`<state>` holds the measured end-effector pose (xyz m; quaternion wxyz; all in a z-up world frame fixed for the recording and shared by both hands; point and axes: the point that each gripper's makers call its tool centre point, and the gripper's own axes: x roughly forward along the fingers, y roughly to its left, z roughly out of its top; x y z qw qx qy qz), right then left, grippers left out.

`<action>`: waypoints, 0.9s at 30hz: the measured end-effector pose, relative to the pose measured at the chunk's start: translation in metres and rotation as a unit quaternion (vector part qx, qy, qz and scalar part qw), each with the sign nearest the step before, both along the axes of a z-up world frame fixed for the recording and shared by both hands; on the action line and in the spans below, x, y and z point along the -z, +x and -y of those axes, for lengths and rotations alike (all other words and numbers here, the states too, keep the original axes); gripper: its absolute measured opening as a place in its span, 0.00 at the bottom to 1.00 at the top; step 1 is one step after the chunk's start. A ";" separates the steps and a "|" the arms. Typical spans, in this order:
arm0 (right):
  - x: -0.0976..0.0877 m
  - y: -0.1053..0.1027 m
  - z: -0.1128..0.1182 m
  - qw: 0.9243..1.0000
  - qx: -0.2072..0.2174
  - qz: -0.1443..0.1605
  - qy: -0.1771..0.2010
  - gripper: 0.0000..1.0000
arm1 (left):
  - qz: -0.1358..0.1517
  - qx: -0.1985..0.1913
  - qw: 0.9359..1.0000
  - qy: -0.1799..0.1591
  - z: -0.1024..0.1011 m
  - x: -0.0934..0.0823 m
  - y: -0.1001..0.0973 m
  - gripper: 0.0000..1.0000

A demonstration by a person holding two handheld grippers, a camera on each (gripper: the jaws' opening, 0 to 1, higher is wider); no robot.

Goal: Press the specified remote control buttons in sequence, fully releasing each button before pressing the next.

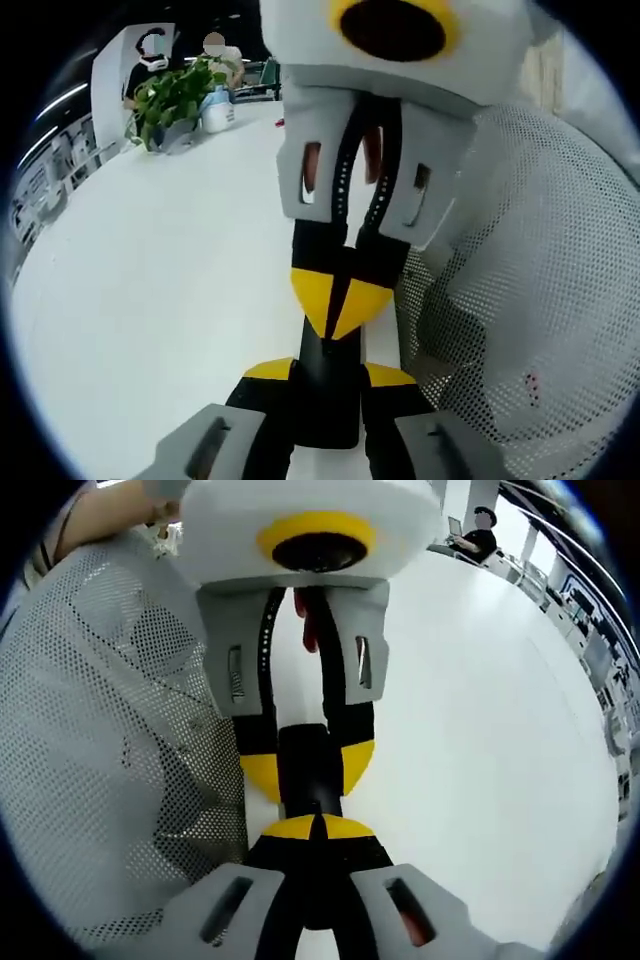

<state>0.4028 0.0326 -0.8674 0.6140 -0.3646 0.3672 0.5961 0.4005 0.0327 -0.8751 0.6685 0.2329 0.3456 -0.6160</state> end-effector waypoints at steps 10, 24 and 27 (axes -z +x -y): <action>0.001 0.001 -0.003 1.000 -0.016 -0.014 -0.008 0.00 | 0.001 0.001 1.000 0.000 0.000 -0.001 0.000 0.25; 0.002 0.000 -0.003 1.000 0.004 -0.005 -0.005 0.00 | -0.008 -0.008 1.000 -0.009 0.001 -0.001 -0.001 0.25; 0.002 0.000 -0.002 1.000 0.002 -0.004 0.004 0.00 | -0.008 -0.009 1.000 -0.010 0.001 -0.001 0.000 0.25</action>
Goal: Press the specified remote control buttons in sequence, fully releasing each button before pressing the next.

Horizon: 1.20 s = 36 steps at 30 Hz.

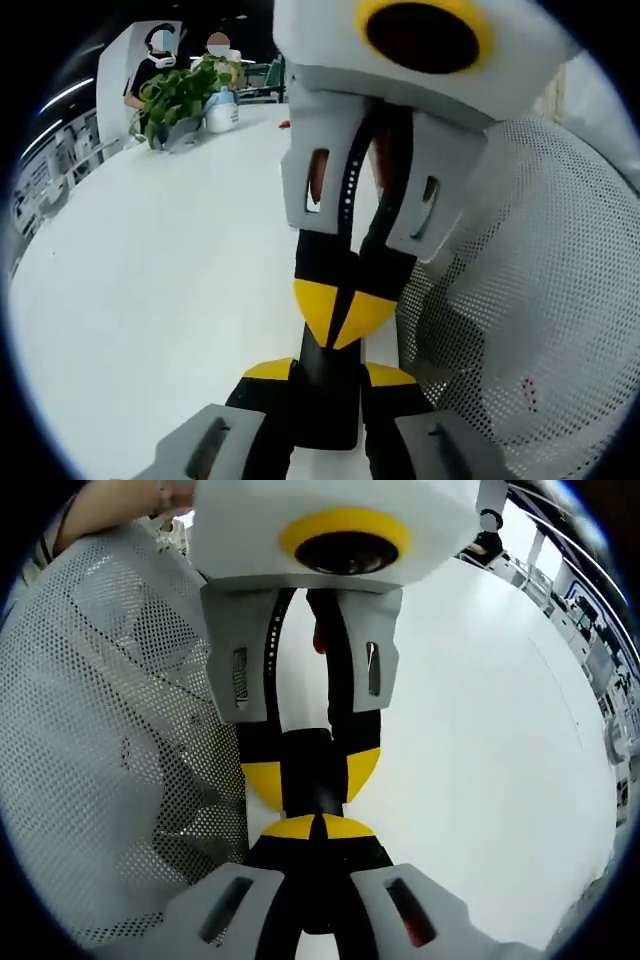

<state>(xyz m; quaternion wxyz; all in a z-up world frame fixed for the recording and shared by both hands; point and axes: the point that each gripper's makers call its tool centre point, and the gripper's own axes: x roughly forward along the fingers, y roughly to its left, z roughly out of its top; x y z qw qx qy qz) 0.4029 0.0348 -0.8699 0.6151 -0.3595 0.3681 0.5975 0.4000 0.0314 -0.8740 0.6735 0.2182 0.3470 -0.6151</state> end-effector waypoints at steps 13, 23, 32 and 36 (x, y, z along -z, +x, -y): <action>0.000 0.000 -0.005 0.999 -0.024 0.018 -0.019 0.00 | 0.002 0.002 1.000 0.002 0.000 0.000 0.000 0.25; 0.000 0.002 -0.006 0.999 -0.021 -0.011 -0.037 0.00 | 0.000 0.003 1.000 0.002 0.000 0.000 0.000 0.25; -0.001 0.000 -0.003 1.000 -0.007 -0.003 0.010 0.00 | 0.001 0.003 1.000 0.003 0.000 -0.001 0.000 0.25; -0.002 0.000 -0.002 0.999 0.005 -0.007 0.037 0.00 | 0.001 0.003 1.000 0.003 0.000 -0.001 0.000 0.25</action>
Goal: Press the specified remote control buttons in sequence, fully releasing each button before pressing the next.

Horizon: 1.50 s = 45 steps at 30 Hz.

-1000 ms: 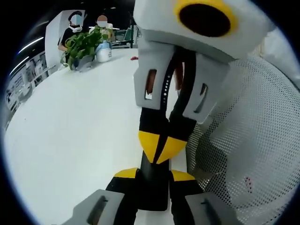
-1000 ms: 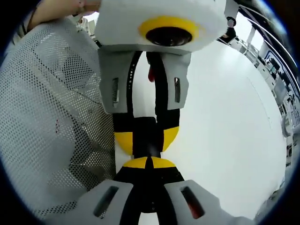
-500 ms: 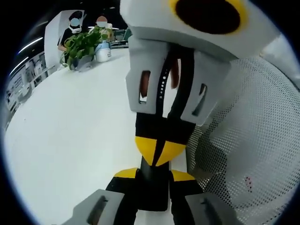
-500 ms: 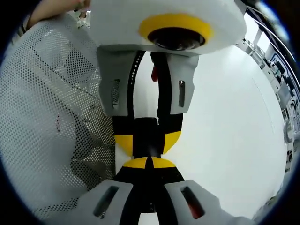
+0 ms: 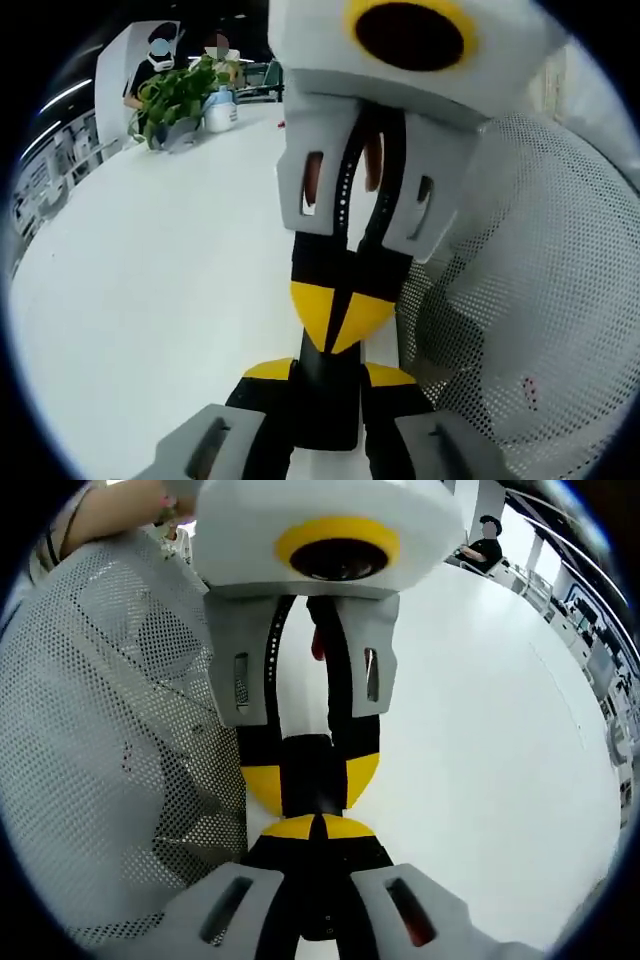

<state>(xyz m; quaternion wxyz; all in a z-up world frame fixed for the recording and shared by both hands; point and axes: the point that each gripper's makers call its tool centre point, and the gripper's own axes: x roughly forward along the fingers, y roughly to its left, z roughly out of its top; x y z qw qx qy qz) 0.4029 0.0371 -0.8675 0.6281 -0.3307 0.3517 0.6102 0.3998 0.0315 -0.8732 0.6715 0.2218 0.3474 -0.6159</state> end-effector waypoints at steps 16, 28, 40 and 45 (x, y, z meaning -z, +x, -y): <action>0.000 -0.001 0.021 1.000 0.003 0.007 0.004 0.16 | 0.000 0.001 1.000 0.000 0.000 0.000 0.000 0.25; 0.003 0.001 0.039 1.000 0.019 0.003 -0.003 0.24 | -0.001 0.001 1.000 0.000 0.000 0.000 0.000 0.25; 0.012 0.002 0.051 1.000 0.020 0.016 -0.016 0.25 | 0.001 0.001 1.000 0.000 0.000 0.000 0.000 0.25; 0.012 0.002 0.052 1.000 0.024 0.015 -0.013 0.25 | 0.001 0.001 1.000 0.000 0.000 0.000 0.000 0.25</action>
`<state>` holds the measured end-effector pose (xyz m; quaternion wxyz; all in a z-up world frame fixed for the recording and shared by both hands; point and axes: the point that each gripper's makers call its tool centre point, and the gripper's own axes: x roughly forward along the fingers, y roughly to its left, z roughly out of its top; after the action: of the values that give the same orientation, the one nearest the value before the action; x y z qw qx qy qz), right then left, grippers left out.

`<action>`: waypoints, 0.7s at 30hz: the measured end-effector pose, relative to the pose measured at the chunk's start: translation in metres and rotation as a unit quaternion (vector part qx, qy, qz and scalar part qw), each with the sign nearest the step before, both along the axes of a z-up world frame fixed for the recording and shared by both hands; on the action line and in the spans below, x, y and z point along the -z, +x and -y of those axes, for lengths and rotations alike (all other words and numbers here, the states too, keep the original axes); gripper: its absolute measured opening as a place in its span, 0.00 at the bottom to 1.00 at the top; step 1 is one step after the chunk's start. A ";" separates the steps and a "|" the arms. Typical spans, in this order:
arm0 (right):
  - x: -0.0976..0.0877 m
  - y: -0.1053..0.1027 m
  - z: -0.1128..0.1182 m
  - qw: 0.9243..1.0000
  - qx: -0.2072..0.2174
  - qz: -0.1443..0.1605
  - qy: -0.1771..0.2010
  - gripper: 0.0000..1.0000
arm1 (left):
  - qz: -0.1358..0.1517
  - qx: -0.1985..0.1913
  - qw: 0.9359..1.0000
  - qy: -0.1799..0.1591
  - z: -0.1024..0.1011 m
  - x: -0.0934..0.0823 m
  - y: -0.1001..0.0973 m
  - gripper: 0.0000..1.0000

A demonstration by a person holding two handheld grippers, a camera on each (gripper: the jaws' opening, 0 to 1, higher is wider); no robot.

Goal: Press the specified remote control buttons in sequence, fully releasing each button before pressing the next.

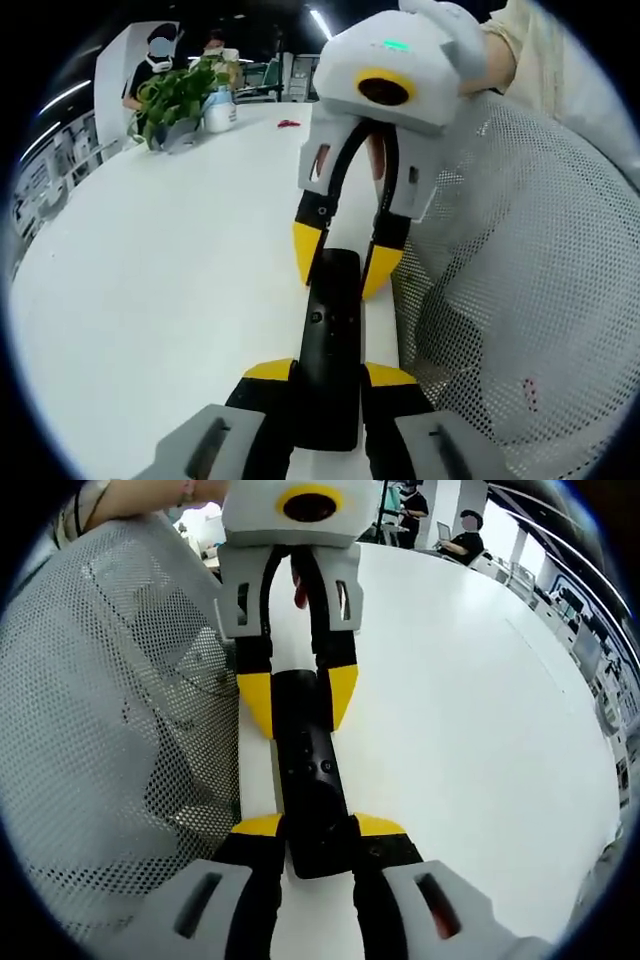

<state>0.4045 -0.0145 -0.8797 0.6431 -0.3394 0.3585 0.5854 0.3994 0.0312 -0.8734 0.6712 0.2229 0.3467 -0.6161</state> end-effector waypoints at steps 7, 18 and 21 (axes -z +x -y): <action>0.001 0.001 -0.002 1.000 0.009 -0.006 -0.003 0.25 | -0.002 -0.005 1.000 -0.003 0.000 0.000 0.001 0.25; 0.001 0.000 -0.001 1.000 0.008 -0.009 -0.027 0.25 | -0.019 -0.046 0.999 -0.008 0.003 -0.001 0.003 0.26; 0.001 0.001 0.000 1.000 0.010 -0.009 -0.021 0.25 | 0.001 -0.047 0.999 -0.019 0.009 -0.001 0.006 0.27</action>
<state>0.4050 -0.0143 -0.8810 0.6385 -0.3438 0.3800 0.5742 0.4056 0.0219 -0.8726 0.7042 0.1942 0.3439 -0.5900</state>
